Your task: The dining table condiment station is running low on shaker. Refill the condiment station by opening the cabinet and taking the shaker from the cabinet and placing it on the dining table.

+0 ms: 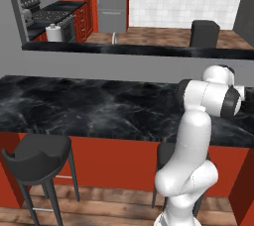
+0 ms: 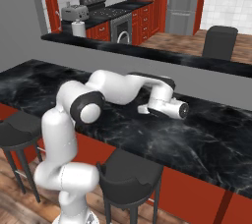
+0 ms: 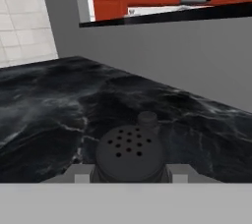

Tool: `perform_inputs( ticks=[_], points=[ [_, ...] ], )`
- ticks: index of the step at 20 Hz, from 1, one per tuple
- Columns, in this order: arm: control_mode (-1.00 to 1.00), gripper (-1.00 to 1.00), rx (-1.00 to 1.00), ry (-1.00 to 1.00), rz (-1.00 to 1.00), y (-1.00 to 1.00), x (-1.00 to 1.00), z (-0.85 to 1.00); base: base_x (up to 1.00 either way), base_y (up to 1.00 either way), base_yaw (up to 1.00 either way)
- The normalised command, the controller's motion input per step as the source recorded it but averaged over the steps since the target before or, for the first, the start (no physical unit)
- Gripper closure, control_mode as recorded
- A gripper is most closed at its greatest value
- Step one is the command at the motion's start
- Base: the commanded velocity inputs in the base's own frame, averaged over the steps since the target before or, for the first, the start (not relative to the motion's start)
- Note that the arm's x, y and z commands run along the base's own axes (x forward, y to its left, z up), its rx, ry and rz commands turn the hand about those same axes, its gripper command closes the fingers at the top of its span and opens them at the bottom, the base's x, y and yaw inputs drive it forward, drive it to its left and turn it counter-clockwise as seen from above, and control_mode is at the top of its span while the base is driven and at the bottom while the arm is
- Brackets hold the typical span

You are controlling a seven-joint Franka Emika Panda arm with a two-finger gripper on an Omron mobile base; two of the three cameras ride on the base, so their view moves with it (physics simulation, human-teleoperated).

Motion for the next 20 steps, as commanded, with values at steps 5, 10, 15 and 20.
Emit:
perform_inputs(
  ticks=[5,10,15,20],
  points=[
    [-1.00,1.00,-0.07,-0.19,0.09,0.15,0.02,-0.02,0.00,0.00,0.00],
    [-1.00,1.00,-0.08,-0.17,0.02,0.15,0.23,-0.03,0.00,0.00,0.00],
    [-1.00,1.00,-0.07,-0.08,0.00,0.05,0.27,-0.11,0.00,0.00,0.00],
    [-1.00,1.00,-0.04,0.01,0.00,0.04,0.28,-0.02,0.00,0.00,0.00]
  ],
)
